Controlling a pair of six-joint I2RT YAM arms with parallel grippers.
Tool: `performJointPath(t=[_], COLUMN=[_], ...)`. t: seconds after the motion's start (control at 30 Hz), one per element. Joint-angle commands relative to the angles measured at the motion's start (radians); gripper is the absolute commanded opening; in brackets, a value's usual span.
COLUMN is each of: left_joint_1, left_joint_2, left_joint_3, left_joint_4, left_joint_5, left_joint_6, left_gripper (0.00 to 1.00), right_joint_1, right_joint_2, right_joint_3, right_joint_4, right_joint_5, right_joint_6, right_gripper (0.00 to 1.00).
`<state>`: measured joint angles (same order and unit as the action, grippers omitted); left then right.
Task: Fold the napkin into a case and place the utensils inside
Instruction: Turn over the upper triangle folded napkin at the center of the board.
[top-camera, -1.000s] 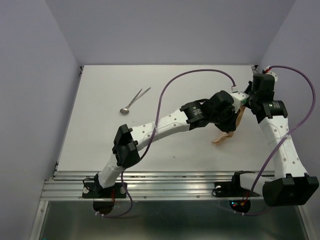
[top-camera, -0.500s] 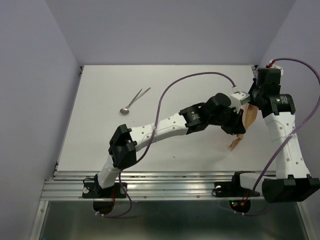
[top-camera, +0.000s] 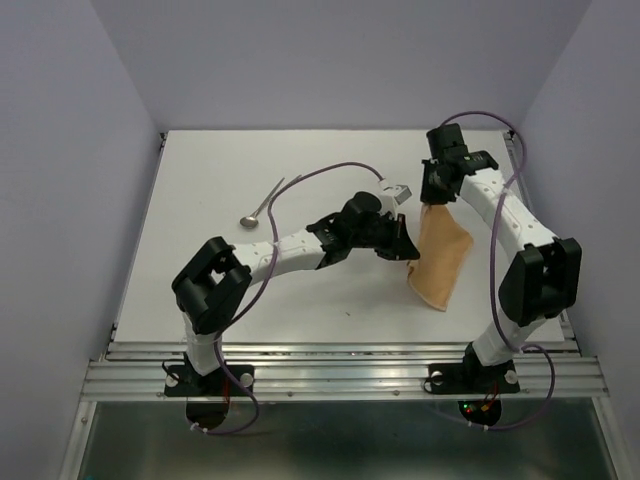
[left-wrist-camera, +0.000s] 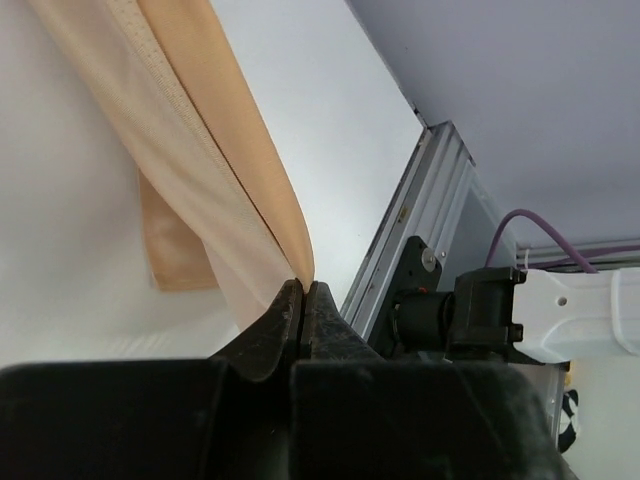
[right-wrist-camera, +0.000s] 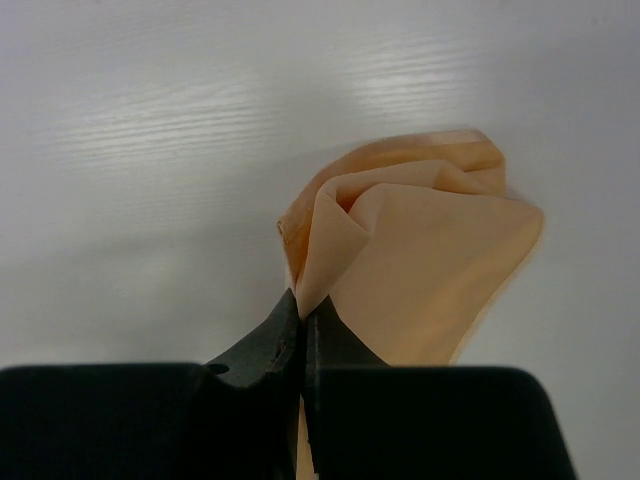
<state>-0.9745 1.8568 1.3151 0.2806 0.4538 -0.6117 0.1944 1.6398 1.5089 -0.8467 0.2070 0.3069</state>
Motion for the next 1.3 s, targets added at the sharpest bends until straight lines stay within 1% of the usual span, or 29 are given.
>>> performJointPath(t=[0.0,0.07,0.1,0.2,0.37,0.47,0.5,0.53,0.57,0.67,0.7,0.77,0.8,0.9,0.93,0.97,1.0,1.07,1.1,1.13,1.17,1.2,1.23,1.27], left_joint_1=[0.014,0.02,0.023,0.025,0.022,-0.009,-0.035,-0.035,-0.059,-0.095,-0.119,-0.141,-0.167,-0.205,-0.226,-0.236,-0.245,-0.254,-0.254,-0.248,-0.242,-0.231,-0.219,-0.19], left_joint_2=[-0.149,-0.169,-0.18,-0.192,-0.189,-0.17,-0.148,-0.148,-0.124,-0.065,-0.05,0.005,0.024,0.106,0.142,0.156,0.163,0.137,0.118,0.064,0.036,0.015,-0.007,-0.037], left_joint_3=[-0.091,-0.096,-0.093,-0.056,0.027,0.07,0.111,0.134,0.154,0.242,0.292,0.35,0.416,0.539,0.608,0.639,0.671,0.638,0.597,0.487,0.425,0.356,0.229,0.173], left_joint_4=[0.042,0.005,-0.024,-0.082,-0.172,-0.228,-0.248,-0.264,-0.276,-0.32,-0.339,-0.356,-0.371,-0.411,-0.409,-0.409,-0.382,-0.299,-0.167,-0.097,0.048,0.049,0.18,0.24], left_joint_5=[0.128,0.106,0.091,0.074,0.033,0.004,-0.007,-0.012,-0.015,-0.014,-0.01,0.002,0.02,0.063,0.08,0.118,0.138,0.183,0.219,0.232,0.25,0.261,0.264,0.266], left_joint_6=[-0.016,0.004,0.027,0.061,0.09,0.107,0.122,0.127,0.13,0.135,0.141,0.144,0.145,0.151,0.142,0.135,0.124,0.069,0.041,-0.023,-0.057,-0.097,-0.135,-0.202], left_gripper=[0.0,0.0,0.0,0.0,0.0,0.0,0.0,0.0,0.0,0.0,0.0,0.0,0.0,0.0,0.0,0.0,0.0,0.0,0.0,0.0,0.0,0.0,0.0,0.0], right_joint_1=[0.051,0.051,0.051,0.051,0.051,0.004,-0.015,-0.035,-0.076,-0.147,-0.195,-0.242,-0.28,-0.305,-0.305,-0.305,-0.305,-0.305,-0.305,-0.305,-0.305,-0.305,-0.296,-0.28], right_joint_2=[0.075,0.084,0.077,0.057,0.015,-0.029,-0.063,-0.083,-0.104,-0.17,-0.219,-0.27,-0.309,-0.36,-0.363,-0.365,-0.364,-0.347,-0.338,-0.312,-0.295,-0.273,-0.25,-0.197], right_joint_3=[0.126,0.122,0.114,0.114,0.097,0.057,0.019,-0.002,-0.024,-0.099,-0.116,-0.147,-0.159,-0.145,-0.135,-0.119,-0.083,-0.04,-0.018,0.032,0.059,0.086,0.112,0.157], right_joint_4=[0.233,0.256,0.294,0.325,0.34,0.345,0.348,0.353,0.356,0.353,0.351,0.337,0.315,0.278,0.249,0.235,0.221,0.178,0.167,0.147,0.134,0.121,0.11,0.095], right_joint_5=[0.04,0.028,0.002,-0.052,-0.032,-0.029,-0.035,-0.04,-0.046,-0.057,-0.061,-0.066,-0.066,-0.044,-0.019,-0.012,-0.012,-0.006,-0.015,-0.038,-0.055,-0.075,-0.098,-0.097], right_joint_6=[0.03,0.064,0.089,0.121,0.15,0.172,0.176,0.181,0.184,0.178,0.166,0.152,0.137,0.101,0.091,0.069,0.058,0.04,0.014,-0.006,-0.015,-0.023,-0.031,-0.041], right_gripper=[0.01,0.01,0.01,0.01,0.01,0.01,0.01,0.01,0.01,0.01,0.01,0.01,0.01,0.01,0.01,0.01,0.01,0.01,0.01,0.01,0.01,0.01,0.01,0.01])
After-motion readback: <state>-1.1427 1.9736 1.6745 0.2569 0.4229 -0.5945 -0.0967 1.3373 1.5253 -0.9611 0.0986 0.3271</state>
